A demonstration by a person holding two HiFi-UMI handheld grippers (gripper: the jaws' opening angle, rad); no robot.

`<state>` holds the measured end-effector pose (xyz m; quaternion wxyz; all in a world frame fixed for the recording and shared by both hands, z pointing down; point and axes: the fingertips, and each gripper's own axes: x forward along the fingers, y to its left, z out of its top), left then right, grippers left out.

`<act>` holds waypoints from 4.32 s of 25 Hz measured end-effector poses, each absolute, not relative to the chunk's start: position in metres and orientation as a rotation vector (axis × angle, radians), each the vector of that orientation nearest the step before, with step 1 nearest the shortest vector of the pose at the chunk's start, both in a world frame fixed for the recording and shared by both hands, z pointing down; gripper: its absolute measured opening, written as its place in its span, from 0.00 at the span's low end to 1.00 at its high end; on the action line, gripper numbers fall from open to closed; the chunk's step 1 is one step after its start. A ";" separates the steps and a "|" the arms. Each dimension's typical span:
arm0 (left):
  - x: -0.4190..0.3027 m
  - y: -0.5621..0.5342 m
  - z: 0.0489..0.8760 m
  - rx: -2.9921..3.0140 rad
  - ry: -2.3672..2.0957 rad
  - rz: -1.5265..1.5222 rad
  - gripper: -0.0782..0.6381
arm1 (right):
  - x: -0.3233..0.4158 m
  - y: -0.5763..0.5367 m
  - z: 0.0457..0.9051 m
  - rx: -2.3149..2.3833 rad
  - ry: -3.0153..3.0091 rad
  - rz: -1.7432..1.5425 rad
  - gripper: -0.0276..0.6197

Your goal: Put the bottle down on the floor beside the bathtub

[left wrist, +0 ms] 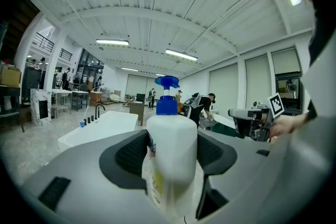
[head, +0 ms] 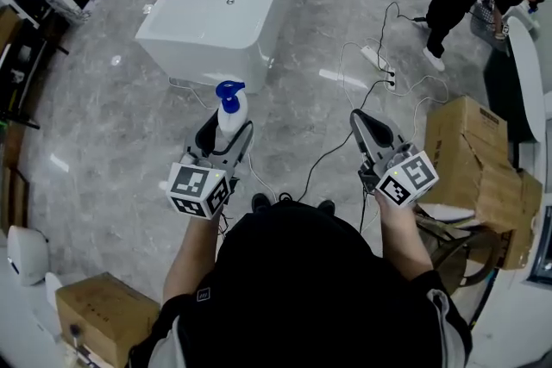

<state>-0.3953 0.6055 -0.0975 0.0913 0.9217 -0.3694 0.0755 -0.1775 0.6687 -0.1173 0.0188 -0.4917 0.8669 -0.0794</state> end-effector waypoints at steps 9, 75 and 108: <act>-0.450 0.594 -0.099 2.778 -1.044 0.207 0.49 | -0.235 0.665 -0.124 -1.517 2.654 -0.243 0.09; -0.229 0.134 -0.073 2.743 -0.918 0.270 0.49 | -0.063 0.218 -0.072 -1.273 2.583 -0.767 0.09; -0.025 0.015 0.002 2.461 -1.161 0.321 0.49 | 0.093 0.040 0.018 -0.852 2.859 -1.029 0.09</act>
